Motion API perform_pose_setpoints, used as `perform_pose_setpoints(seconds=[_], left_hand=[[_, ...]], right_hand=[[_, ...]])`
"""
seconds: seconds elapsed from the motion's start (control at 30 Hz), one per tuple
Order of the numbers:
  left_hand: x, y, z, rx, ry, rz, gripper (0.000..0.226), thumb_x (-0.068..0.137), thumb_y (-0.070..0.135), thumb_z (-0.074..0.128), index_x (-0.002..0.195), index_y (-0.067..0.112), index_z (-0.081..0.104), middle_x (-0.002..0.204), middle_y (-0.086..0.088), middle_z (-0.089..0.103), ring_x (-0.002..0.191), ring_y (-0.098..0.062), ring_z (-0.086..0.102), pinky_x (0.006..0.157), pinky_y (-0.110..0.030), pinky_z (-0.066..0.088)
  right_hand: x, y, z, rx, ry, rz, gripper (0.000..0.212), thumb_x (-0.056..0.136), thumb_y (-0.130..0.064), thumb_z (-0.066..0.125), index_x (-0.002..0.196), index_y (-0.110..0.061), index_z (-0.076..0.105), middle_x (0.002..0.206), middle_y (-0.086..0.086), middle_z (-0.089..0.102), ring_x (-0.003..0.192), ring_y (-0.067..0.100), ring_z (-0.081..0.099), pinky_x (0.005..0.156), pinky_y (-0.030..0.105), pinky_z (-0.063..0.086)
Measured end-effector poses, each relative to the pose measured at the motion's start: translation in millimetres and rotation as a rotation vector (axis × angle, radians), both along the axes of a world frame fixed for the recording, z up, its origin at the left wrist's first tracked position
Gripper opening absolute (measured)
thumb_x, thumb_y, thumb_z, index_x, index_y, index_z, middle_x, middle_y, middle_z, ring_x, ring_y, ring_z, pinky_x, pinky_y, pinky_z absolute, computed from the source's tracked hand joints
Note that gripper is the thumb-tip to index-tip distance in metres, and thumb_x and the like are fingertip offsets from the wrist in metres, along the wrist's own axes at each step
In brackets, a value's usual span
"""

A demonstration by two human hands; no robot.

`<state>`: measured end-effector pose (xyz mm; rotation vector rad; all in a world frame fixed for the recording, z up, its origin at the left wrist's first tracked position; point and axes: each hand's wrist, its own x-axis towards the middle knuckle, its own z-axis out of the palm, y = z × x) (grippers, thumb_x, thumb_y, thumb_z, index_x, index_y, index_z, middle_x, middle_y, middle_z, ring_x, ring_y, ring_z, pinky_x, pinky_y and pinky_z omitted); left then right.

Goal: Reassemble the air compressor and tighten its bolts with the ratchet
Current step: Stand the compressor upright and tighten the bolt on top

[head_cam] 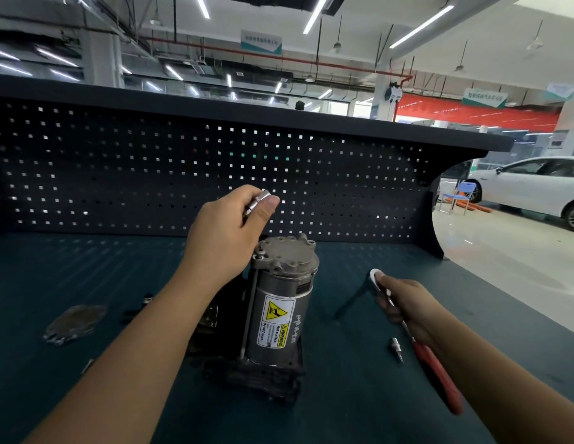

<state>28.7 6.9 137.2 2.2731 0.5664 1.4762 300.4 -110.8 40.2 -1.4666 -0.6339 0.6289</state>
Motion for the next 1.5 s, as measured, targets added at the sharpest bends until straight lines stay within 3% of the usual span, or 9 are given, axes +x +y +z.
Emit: perform_pose_setpoints(seconds=[0.17,0.33,0.47,0.6,1.0,1.17,1.37,1.5], left_hand=[[1,0,-1,0.015,0.008,0.002,0.032,0.09,0.049,0.04,0.088,0.023,0.06,0.056,0.003,0.054,0.055,-0.017,0.054,0.058,-0.038,0.047],[2,0,0,0.011,0.004,-0.001,0.042,0.085,0.056,0.035,0.088,0.022,0.06,0.055,0.004,0.054,0.054,-0.016,0.053,0.058,-0.038,0.046],[3,0,0,0.015,0.009,0.009,0.036,0.09,0.049,0.04,0.088,0.021,0.061,0.055,0.002,0.054,0.055,-0.018,0.054,0.058,-0.037,0.046],[6,0,1,0.015,0.035,0.012,0.036,0.09,0.049,0.04,0.088,0.021,0.062,0.057,0.002,0.055,0.056,-0.018,0.055,0.059,-0.036,0.047],[8,-2,1,0.003,0.036,0.007,0.035,0.09,0.049,0.04,0.089,0.021,0.061,0.058,0.0,0.055,0.056,-0.019,0.054,0.06,-0.039,0.047],[9,0,1,0.007,0.084,0.003,0.032,0.091,0.048,0.041,0.088,0.023,0.06,0.057,0.004,0.054,0.054,-0.014,0.05,0.058,-0.032,0.043],[8,0,1,0.008,0.087,-0.003,0.033,0.089,0.053,0.038,0.086,0.027,0.058,0.056,0.006,0.052,0.054,-0.012,0.049,0.059,-0.03,0.042],[5,-1,1,0.016,0.098,-0.017,0.034,0.082,0.06,0.037,0.087,0.033,0.057,0.057,0.008,0.054,0.056,-0.011,0.053,0.059,-0.03,0.044]], right_hand=[[2,0,-17,0.025,0.053,-0.007,0.022,0.097,-0.021,0.051,0.084,-0.004,0.054,0.055,0.011,0.059,0.035,0.011,0.037,0.033,0.019,0.027],[-2,-2,-21,0.093,0.117,-0.01,0.023,0.097,-0.018,0.045,0.077,-0.009,0.05,0.055,0.01,0.055,0.033,0.009,0.03,0.033,0.017,0.024],[-4,-8,-24,0.134,0.211,0.025,0.022,0.097,-0.02,0.042,0.078,-0.011,0.047,0.058,0.009,0.049,0.032,0.007,0.026,0.031,0.016,0.022],[-9,-12,-27,0.18,0.097,-0.022,0.021,0.097,-0.017,0.046,0.08,-0.012,0.057,0.056,0.01,0.05,0.033,0.009,0.027,0.035,0.014,0.021],[-7,-15,-14,0.29,0.048,-0.02,0.02,0.099,-0.015,0.044,0.084,-0.012,0.057,0.059,0.009,0.042,0.032,0.005,0.029,0.036,0.012,0.019],[-12,-17,-6,0.342,0.042,0.036,0.021,0.099,-0.016,0.042,0.087,-0.01,0.057,0.058,0.006,0.044,0.033,0.006,0.027,0.038,0.013,0.018],[-7,-19,-10,0.278,0.194,0.015,0.026,0.101,-0.018,0.038,0.076,-0.012,0.047,0.057,0.007,0.045,0.032,0.006,0.023,0.034,0.013,0.019],[-4,-19,-31,0.222,0.408,0.05,0.03,0.103,-0.023,0.034,0.084,-0.009,0.052,0.052,0.002,0.046,0.032,0.005,0.028,0.03,0.014,0.021]])
